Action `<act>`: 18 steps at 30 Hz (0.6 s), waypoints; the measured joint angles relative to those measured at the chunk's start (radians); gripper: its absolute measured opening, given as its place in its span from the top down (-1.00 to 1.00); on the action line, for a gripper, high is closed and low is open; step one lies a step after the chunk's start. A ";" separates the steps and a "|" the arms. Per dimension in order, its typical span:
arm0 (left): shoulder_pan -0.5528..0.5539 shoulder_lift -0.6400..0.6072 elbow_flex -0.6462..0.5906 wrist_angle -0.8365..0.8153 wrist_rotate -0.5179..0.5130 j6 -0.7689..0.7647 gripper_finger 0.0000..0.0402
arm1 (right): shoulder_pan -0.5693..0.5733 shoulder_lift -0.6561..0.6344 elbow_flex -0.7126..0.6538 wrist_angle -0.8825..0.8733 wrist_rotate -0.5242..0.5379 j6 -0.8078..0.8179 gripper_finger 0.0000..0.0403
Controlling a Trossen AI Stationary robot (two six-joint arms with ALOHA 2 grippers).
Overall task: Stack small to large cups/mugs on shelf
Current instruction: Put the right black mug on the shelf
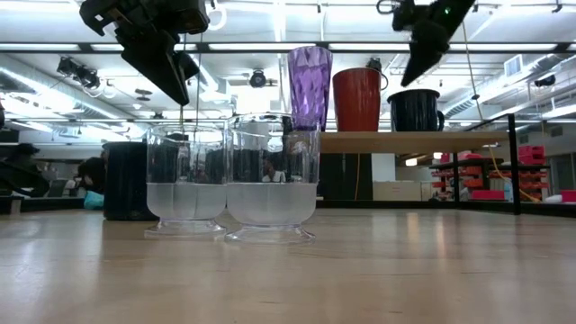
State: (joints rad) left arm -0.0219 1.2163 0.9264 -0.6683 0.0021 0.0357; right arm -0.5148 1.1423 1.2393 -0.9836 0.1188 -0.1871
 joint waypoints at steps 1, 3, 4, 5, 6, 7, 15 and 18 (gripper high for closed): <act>0.000 0.000 0.000 0.000 0.000 0.001 0.76 | 0.000 0.000 0.011 -0.001 -0.004 0.008 0.54; 0.000 0.000 0.000 0.000 0.000 0.002 0.77 | -0.001 0.004 0.030 -0.005 0.002 0.027 0.46; 0.000 0.000 0.000 0.000 0.000 0.002 0.77 | -0.005 0.006 0.039 0.001 0.018 0.037 0.43; 0.000 0.000 0.000 0.002 0.000 0.002 0.77 | -0.012 0.007 0.049 0.008 0.032 0.054 0.40; 0.000 0.000 0.000 0.003 0.000 0.002 0.77 | -0.023 0.007 0.057 0.013 0.043 0.071 0.37; 0.000 0.000 0.000 0.004 0.000 0.002 0.77 | -0.036 0.011 0.060 0.013 0.051 0.089 0.35; 0.000 0.000 0.000 0.004 0.000 0.002 0.74 | -0.129 0.108 0.059 -0.047 0.031 0.132 0.34; 0.000 0.000 0.000 0.004 0.000 0.002 0.75 | -0.153 0.143 0.059 -0.038 0.007 0.110 0.33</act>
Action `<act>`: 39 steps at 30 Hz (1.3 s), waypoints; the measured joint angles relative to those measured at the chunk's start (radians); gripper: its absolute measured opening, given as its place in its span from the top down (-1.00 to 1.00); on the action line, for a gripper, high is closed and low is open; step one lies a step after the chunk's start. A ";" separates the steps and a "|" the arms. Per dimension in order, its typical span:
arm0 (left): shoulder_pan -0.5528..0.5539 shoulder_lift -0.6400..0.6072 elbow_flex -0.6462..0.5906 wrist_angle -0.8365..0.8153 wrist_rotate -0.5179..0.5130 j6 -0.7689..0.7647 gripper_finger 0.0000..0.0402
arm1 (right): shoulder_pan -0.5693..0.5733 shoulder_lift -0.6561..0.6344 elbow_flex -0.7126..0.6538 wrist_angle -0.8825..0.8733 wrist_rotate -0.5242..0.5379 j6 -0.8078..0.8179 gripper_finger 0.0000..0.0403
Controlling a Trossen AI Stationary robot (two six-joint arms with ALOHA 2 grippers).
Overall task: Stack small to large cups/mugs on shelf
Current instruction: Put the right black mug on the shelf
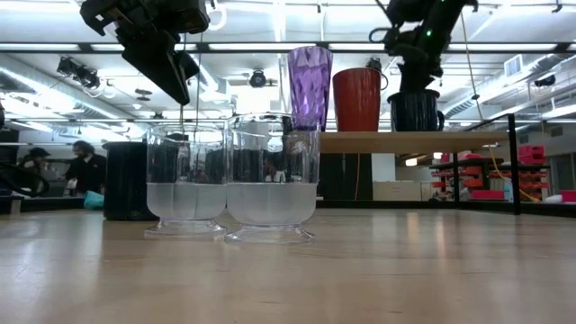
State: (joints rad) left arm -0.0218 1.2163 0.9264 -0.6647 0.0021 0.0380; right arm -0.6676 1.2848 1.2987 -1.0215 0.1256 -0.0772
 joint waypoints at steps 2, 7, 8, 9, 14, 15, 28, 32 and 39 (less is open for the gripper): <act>0.000 0.000 0.000 0.000 0.000 0.000 0.75 | -0.021 0.022 0.000 -0.003 -0.035 -0.027 0.32; 0.000 0.000 0.000 -0.005 0.000 0.000 0.74 | -0.035 0.038 0.000 -0.001 -0.091 -0.114 0.30; 0.000 0.000 0.000 -0.006 0.000 0.001 0.75 | -0.034 0.036 0.000 -0.002 -0.096 -0.128 0.30; 0.000 0.000 0.000 -0.006 0.000 0.001 0.76 | -0.034 0.032 0.000 -0.002 -0.104 -0.142 0.30; 0.000 0.000 0.000 -0.005 0.000 0.011 0.78 | -0.035 0.002 0.000 -0.003 -0.165 -0.189 0.30; 0.000 0.000 0.000 -0.005 0.000 0.011 0.78 | -0.035 -0.003 0.000 -0.003 -0.173 -0.195 0.30; 0.000 0.000 0.000 -0.005 0.000 0.011 0.79 | 0.040 0.004 0.000 -0.002 -0.212 -0.233 0.34; 0.000 0.000 0.000 -0.005 0.000 0.010 0.79 | 0.044 0.004 0.000 -0.002 -0.212 -0.232 0.34; 0.000 0.000 0.000 -0.005 0.000 0.008 0.78 | 0.044 -0.010 0.000 -0.008 -0.185 -0.237 0.34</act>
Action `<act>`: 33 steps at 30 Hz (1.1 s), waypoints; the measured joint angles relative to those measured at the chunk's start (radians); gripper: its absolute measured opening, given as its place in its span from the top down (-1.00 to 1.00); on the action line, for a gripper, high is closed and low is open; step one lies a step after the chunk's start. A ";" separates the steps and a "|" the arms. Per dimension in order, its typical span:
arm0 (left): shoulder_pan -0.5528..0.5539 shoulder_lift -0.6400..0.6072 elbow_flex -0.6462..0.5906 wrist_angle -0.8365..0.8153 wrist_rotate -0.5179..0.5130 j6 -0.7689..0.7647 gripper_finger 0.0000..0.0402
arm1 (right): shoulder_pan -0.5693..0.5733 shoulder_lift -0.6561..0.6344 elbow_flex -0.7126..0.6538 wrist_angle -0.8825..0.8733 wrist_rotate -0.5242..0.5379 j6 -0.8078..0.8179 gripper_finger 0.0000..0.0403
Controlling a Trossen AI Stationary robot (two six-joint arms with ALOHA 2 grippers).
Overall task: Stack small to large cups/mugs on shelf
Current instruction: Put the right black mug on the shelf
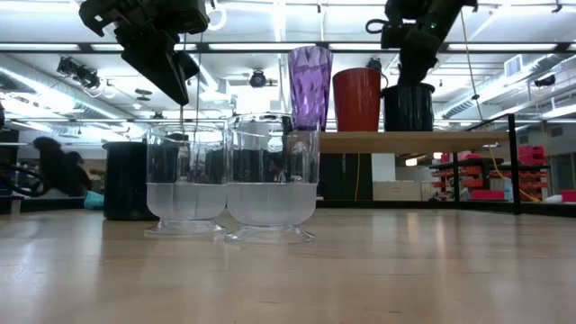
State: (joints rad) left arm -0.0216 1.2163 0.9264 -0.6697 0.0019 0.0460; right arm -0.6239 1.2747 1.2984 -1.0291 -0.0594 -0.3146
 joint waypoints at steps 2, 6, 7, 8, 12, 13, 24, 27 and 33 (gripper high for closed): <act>0.000 0.000 0.000 0.000 0.000 0.000 0.79 | -0.004 -0.020 0.000 0.000 0.011 0.003 0.34; 0.000 0.000 0.000 0.000 0.000 0.000 0.80 | -0.010 -0.074 0.000 -0.003 0.015 0.023 0.34; 0.000 0.000 0.000 0.000 0.000 0.000 0.80 | -0.010 -0.089 0.000 -0.008 0.015 0.037 0.34; 0.000 0.000 0.000 0.000 0.000 0.000 0.80 | -0.010 -0.103 0.000 -0.018 0.019 0.058 0.34; 0.000 0.000 0.000 0.000 0.000 0.000 0.78 | -0.010 -0.151 0.000 -0.089 0.111 0.149 0.34; 0.000 0.000 0.000 0.000 0.000 0.000 0.78 | -0.011 -0.158 0.000 -0.108 0.132 0.173 0.34; 0.000 0.000 0.000 0.008 0.000 -0.008 0.81 | -0.088 -0.176 0.000 -0.179 0.321 0.322 0.34; 0.000 0.000 0.000 0.007 0.000 -0.008 0.80 | -0.113 -0.152 -0.008 -0.219 0.308 0.324 0.34; 0.000 0.000 0.000 0.003 0.000 -0.008 0.80 | -0.174 -0.118 -0.064 -0.203 0.225 0.308 0.34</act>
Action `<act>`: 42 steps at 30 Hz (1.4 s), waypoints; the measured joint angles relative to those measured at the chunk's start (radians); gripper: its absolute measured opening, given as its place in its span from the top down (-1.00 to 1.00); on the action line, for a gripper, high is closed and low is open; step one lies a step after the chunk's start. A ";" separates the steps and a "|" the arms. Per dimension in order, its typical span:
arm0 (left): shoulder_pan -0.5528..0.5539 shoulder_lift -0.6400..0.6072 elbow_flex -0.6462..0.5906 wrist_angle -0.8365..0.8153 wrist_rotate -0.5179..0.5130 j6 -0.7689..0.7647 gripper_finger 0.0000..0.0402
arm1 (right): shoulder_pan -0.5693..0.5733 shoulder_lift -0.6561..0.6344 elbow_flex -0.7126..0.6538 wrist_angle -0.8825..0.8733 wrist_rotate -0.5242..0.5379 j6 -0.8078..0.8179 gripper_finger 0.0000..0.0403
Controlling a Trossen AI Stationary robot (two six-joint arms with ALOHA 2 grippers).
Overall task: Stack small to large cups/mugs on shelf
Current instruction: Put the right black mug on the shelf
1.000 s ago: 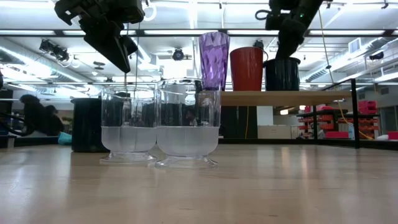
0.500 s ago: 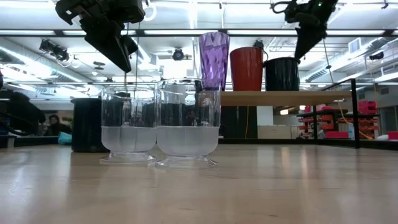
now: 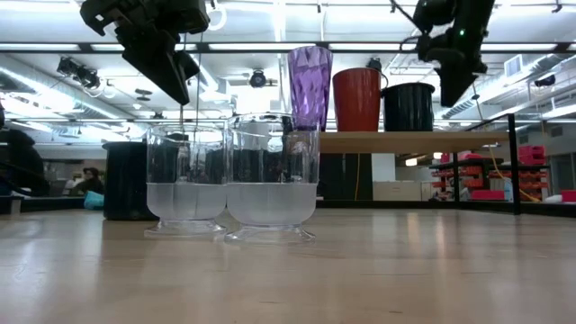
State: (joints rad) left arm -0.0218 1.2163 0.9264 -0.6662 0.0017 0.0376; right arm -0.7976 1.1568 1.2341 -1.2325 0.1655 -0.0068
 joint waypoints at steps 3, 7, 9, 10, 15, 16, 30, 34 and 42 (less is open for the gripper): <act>0.000 0.000 0.000 -0.007 0.000 0.000 0.82 | -0.039 0.006 -0.012 0.037 -0.018 -0.009 0.34; 0.000 0.000 0.000 -0.014 0.000 0.000 0.84 | -0.077 0.006 -0.016 0.085 -0.072 -0.020 0.36; 0.000 0.000 0.000 -0.014 0.000 0.000 0.84 | -0.084 0.006 -0.016 0.095 -0.094 -0.020 0.38; 0.000 0.000 0.000 -0.013 0.000 0.000 0.83 | -0.086 0.006 -0.016 0.094 -0.104 -0.021 0.39; 0.000 0.000 0.000 -0.013 0.000 0.000 0.80 | -0.086 0.014 -0.016 0.098 -0.115 -0.016 0.42; 0.000 0.000 0.000 -0.013 0.000 0.000 0.80 | -0.086 0.014 -0.016 0.103 -0.115 -0.012 0.43; 0.000 0.000 0.000 -0.024 0.000 -0.008 0.83 | 0.013 -0.079 -0.023 -0.048 -0.185 0.046 0.46; 0.000 0.000 0.000 -0.024 0.000 -0.027 0.81 | 0.160 -0.119 -0.072 0.013 -0.165 0.112 0.46; 0.000 0.000 0.000 -0.024 0.000 -0.029 0.86 | 0.362 -0.165 -0.180 0.176 -0.061 0.268 0.46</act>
State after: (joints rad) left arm -0.0219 1.2163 0.9264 -0.6907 0.0021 0.0090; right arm -0.4357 0.9915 1.0543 -1.0569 0.1043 0.2608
